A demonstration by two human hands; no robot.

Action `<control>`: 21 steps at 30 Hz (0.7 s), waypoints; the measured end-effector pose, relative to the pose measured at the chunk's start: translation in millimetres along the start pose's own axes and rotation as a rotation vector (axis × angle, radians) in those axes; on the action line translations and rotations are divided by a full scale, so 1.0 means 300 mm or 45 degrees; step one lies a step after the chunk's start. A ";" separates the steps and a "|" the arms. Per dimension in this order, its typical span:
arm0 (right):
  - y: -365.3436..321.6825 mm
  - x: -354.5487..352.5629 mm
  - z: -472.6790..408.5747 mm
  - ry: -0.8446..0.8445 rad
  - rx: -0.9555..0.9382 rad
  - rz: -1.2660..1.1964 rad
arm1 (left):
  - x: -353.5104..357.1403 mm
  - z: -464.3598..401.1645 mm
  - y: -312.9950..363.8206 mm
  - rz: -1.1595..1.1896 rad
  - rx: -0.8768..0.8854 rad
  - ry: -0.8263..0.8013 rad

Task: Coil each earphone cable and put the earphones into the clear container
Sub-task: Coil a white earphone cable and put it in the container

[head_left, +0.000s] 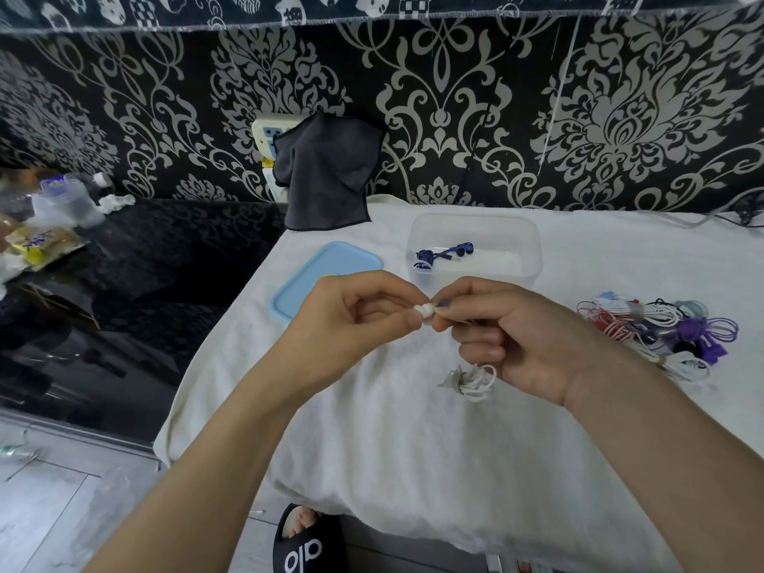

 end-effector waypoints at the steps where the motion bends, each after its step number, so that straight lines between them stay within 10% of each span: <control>1: -0.001 -0.001 0.002 -0.013 0.010 -0.005 | 0.000 0.000 0.004 0.031 -0.010 -0.017; 11: 0.003 0.015 0.010 -0.061 0.046 -0.057 | -0.007 -0.014 -0.015 0.470 -0.370 -0.208; 21: 0.016 0.026 0.010 -0.089 0.178 -0.389 | 0.020 0.001 0.018 0.195 -0.032 0.004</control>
Point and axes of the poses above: each hand's wrist, its own z-axis away from the middle knuckle, its own x-axis out of the palm, y = z × x, the point moved 1 cm from there along -z, towards the middle knuckle, and after that the axes turned 5 degrees about y, right-handed, at the moved point
